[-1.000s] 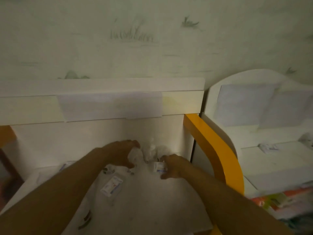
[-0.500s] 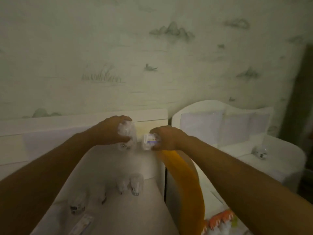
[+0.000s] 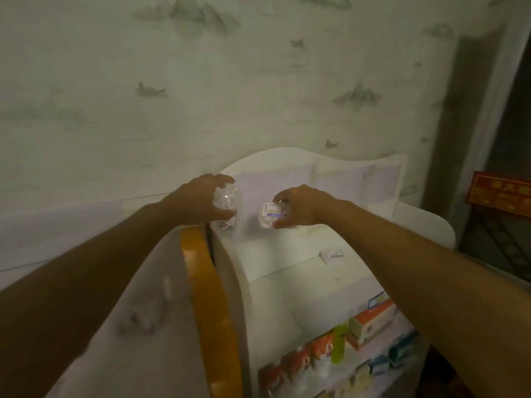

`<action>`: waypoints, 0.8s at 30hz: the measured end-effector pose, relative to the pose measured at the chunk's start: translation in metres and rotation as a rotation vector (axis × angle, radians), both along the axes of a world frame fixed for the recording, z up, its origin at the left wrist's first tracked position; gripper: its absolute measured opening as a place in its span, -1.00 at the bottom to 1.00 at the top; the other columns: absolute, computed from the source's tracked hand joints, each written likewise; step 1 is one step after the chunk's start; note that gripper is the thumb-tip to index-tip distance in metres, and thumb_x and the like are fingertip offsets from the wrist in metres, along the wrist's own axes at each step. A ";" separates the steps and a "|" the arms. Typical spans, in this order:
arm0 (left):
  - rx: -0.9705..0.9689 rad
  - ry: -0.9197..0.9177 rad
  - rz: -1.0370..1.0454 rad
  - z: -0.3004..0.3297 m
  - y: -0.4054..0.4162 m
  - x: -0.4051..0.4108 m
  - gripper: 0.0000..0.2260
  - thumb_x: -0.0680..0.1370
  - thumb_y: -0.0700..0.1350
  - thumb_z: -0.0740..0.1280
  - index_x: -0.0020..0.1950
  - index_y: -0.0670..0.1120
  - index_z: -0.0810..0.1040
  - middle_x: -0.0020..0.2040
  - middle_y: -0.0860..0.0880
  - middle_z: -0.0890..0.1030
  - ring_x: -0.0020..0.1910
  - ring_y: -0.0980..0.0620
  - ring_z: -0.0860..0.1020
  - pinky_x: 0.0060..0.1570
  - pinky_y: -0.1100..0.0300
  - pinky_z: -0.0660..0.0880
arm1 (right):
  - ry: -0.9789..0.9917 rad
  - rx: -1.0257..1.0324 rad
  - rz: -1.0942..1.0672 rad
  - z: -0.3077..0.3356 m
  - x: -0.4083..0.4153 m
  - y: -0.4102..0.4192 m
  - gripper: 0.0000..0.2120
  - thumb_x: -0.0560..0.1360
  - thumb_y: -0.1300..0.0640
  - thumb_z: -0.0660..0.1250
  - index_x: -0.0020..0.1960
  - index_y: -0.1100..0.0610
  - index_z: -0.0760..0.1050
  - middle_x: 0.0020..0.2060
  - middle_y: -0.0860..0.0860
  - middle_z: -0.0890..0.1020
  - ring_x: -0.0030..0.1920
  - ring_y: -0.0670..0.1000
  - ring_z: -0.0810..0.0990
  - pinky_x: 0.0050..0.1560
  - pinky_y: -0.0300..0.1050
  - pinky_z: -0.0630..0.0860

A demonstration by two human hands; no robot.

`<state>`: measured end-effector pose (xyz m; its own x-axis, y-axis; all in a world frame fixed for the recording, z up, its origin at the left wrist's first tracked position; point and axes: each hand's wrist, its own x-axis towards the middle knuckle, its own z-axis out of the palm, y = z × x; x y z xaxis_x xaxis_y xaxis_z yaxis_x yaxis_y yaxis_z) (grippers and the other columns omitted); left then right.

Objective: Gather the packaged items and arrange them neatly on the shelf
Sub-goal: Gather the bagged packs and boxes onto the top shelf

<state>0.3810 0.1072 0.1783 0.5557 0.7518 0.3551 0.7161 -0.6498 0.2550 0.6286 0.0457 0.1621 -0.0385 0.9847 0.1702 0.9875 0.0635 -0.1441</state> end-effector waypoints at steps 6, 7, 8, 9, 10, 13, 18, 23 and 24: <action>-0.037 0.123 -0.030 -0.041 -0.001 0.130 -0.34 0.37 0.14 0.50 0.41 0.09 0.34 0.31 0.02 0.47 0.12 0.05 0.50 0.18 0.11 0.45 | 0.032 -0.091 -0.011 -0.044 0.125 0.005 -0.35 0.34 -0.27 0.44 0.36 -0.07 0.43 0.26 -0.03 0.56 0.20 0.06 0.54 0.14 -0.04 0.49; -0.055 0.138 -0.029 -0.051 -0.001 0.147 -0.34 0.37 0.16 0.49 0.40 0.10 0.34 0.31 0.02 0.46 0.15 0.03 0.50 0.19 0.09 0.45 | 0.026 -0.116 -0.008 -0.056 0.142 0.008 -0.34 0.34 -0.28 0.44 0.36 -0.06 0.42 0.27 -0.03 0.55 0.20 0.07 0.54 0.13 -0.04 0.48; -0.075 0.160 -0.025 -0.061 -0.001 0.162 -0.35 0.36 0.17 0.48 0.39 0.11 0.33 0.31 0.03 0.45 0.16 0.01 0.50 0.19 0.07 0.45 | 0.022 -0.143 -0.005 -0.067 0.157 0.010 -0.32 0.33 -0.28 0.44 0.37 -0.05 0.42 0.28 -0.02 0.55 0.21 0.07 0.54 0.14 -0.03 0.48; -0.093 0.184 -0.021 -0.072 -0.001 0.174 -0.35 0.36 0.19 0.47 0.38 0.13 0.33 0.31 0.03 0.44 0.18 -0.01 0.49 0.19 0.06 0.45 | 0.023 -0.168 -0.006 -0.078 0.171 0.013 -0.31 0.33 -0.27 0.45 0.38 -0.04 0.42 0.28 -0.01 0.55 0.21 0.08 0.54 0.15 -0.03 0.48; -0.117 0.207 -0.016 -0.081 0.001 0.185 -0.35 0.35 0.20 0.47 0.37 0.13 0.33 0.31 0.03 0.43 0.18 -0.03 0.49 0.19 0.04 0.45 | 0.026 -0.190 -0.009 -0.089 0.183 0.016 -0.31 0.33 -0.26 0.45 0.38 -0.04 0.42 0.29 0.00 0.55 0.22 0.09 0.54 0.16 -0.02 0.49; -0.189 0.278 -0.003 -0.109 0.007 0.209 -0.34 0.34 0.22 0.46 0.36 0.15 0.29 0.31 0.03 0.41 0.17 -0.08 0.50 0.17 0.00 0.48 | 0.047 -0.251 0.000 -0.122 0.211 0.026 -0.34 0.33 -0.24 0.46 0.35 -0.02 0.44 0.26 0.02 0.56 0.18 0.10 0.56 0.15 -0.01 0.50; -0.226 0.376 0.029 -0.144 0.025 0.228 -0.28 0.34 0.20 0.47 0.41 0.20 0.21 0.35 0.03 0.33 0.16 -0.15 0.53 0.16 -0.03 0.48 | 0.087 -0.335 0.021 -0.180 0.227 0.049 -0.38 0.38 -0.19 0.45 0.35 0.02 0.43 0.26 0.03 0.56 0.18 0.10 0.56 0.16 -0.02 0.50; -0.258 0.414 0.041 -0.161 0.051 0.233 -0.29 0.32 0.24 0.46 0.40 0.23 0.25 0.35 0.05 0.29 0.16 -0.11 0.53 0.15 -0.01 0.49 | 0.080 -0.401 0.030 -0.224 0.226 0.077 -0.47 0.37 -0.15 0.46 0.25 0.04 0.47 0.23 0.07 0.55 0.18 0.11 0.54 0.13 -0.03 0.48; -0.264 0.411 0.037 -0.162 0.056 0.234 -0.30 0.32 0.24 0.46 0.39 0.23 0.25 0.34 0.06 0.29 0.15 -0.10 0.53 0.14 0.00 0.50 | 0.069 -0.410 0.031 -0.228 0.226 0.083 -0.48 0.37 -0.13 0.47 0.25 0.04 0.47 0.23 0.07 0.53 0.19 0.12 0.53 0.15 -0.02 0.48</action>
